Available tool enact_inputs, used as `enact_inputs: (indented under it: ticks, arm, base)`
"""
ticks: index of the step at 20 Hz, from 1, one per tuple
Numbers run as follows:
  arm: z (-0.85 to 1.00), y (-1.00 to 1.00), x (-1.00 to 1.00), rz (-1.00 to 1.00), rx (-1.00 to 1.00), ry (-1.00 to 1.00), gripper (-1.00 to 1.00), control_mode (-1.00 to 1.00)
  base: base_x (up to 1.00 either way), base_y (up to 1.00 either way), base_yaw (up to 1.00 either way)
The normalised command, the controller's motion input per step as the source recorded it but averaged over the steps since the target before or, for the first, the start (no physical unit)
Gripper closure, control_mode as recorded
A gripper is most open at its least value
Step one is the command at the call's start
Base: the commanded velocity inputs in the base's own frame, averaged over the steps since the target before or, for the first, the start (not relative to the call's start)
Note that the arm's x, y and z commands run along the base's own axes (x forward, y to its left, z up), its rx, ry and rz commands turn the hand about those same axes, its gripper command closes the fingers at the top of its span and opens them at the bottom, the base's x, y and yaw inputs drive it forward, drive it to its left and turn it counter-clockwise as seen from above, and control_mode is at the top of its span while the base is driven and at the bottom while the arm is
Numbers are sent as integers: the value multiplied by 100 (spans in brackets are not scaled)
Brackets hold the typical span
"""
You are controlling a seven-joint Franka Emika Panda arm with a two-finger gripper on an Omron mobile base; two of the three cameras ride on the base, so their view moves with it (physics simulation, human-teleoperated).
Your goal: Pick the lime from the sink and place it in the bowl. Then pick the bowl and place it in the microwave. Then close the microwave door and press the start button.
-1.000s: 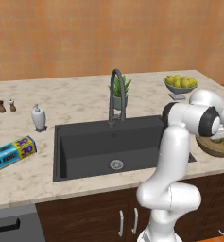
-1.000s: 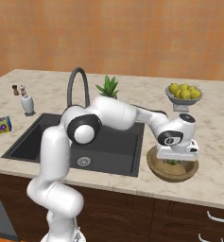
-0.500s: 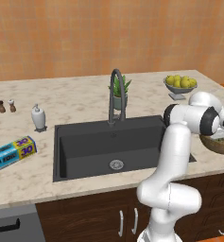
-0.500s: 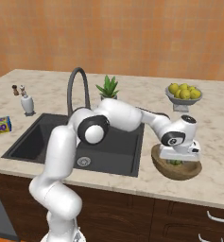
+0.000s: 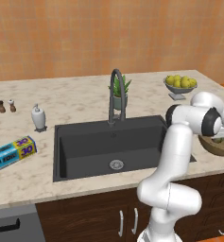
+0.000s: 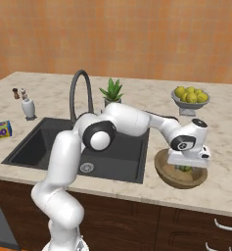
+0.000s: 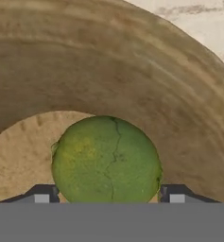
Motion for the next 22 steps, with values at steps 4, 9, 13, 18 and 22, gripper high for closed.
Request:
enact_inputs:
  ticks: [4,9,13,18,22]
  arm:
    - [8,9,-30,-3,0,-2,-100,-100]
    - [20,27,-28,-3,0,0,-100,-100]
    - [46,47,-28,0,-2,-2,-100,-100]
    - [42,60,-38,0,-4,-1,-100,-100]
    - [30,76,-22,-1,-7,0,-100,-100]
  base:
    - [0,0,0]
    - [0,0,0]
    - [0,0,0]
    - [0,0,0]
    - [0,0,0]
